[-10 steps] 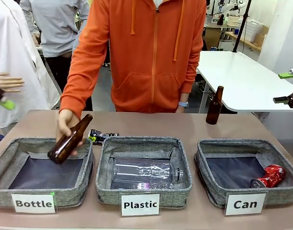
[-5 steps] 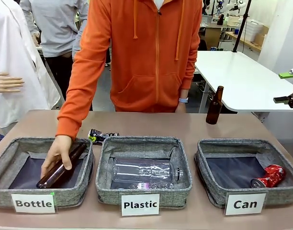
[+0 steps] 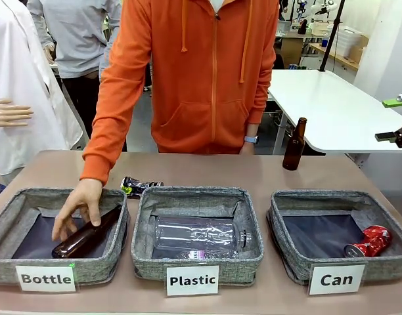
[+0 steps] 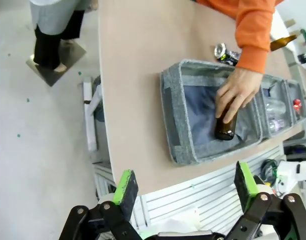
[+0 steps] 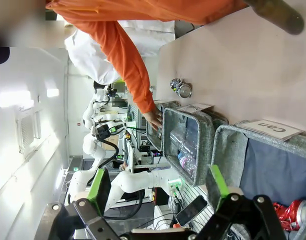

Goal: Sort the can waste into the basket.
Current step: Pick up the can waste from the table and place it in the right Fabric basket.

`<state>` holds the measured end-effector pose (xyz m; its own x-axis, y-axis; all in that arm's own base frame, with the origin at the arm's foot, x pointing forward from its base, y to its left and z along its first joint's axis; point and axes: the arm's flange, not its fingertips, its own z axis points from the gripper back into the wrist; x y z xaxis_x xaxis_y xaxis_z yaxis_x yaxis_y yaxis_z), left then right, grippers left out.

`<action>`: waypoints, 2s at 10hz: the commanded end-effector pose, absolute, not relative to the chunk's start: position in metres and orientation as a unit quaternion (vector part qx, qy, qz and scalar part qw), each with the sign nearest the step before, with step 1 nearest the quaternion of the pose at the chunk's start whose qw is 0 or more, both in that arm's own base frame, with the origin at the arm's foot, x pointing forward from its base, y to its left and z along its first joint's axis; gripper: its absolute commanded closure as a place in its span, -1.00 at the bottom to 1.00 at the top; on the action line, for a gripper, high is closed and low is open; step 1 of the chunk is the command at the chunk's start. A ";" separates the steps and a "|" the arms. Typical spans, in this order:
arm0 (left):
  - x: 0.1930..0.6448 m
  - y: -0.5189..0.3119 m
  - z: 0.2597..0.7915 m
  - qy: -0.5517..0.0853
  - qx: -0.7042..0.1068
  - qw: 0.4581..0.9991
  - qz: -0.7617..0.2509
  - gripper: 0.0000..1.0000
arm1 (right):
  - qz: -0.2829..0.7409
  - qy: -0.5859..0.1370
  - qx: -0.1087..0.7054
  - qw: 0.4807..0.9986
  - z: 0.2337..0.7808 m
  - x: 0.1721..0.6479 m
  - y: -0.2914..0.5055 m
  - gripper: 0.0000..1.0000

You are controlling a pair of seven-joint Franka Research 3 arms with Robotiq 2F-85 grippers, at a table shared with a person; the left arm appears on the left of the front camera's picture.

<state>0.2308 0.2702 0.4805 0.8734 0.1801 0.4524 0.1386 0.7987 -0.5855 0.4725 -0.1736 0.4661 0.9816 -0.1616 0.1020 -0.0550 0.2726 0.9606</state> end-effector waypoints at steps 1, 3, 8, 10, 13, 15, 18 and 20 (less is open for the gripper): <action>0.253 0.253 0.492 -0.242 -0.296 0.924 -0.003 -1.00 | -0.023 -0.091 0.601 0.794 0.469 0.473 -0.175 -1.00; 0.286 0.221 0.507 -0.216 -0.254 0.942 -0.022 -1.00 | -0.023 -0.091 0.601 0.794 0.469 0.473 -0.175 -1.00; 0.351 0.127 0.522 -0.196 -0.200 0.955 -0.095 -1.00 | -0.023 -0.091 0.601 0.794 0.469 0.473 -0.175 -1.00; 0.398 0.057 0.529 -0.196 -0.150 0.954 -0.168 -1.00 | -0.023 -0.091 0.601 0.794 0.469 0.473 -0.175 -1.00; 0.453 -0.038 0.531 -0.207 -0.092 0.927 -0.299 -1.00 | -0.023 -0.091 0.601 0.794 0.469 0.473 -0.175 -1.00; 0.494 -0.110 0.510 -0.186 -0.051 0.884 -0.426 -1.00 | -0.023 -0.091 0.601 0.794 0.469 0.473 -0.175 -1.00; 0.521 -0.155 0.486 -0.201 -0.063 0.732 -0.648 -1.00 | -0.023 -0.091 0.601 0.794 0.469 0.473 -0.175 -1.00; 0.532 -0.169 0.461 -0.135 -0.017 0.641 -0.755 -1.00 | -0.023 -0.091 0.601 0.794 0.469 0.473 -0.175 -1.00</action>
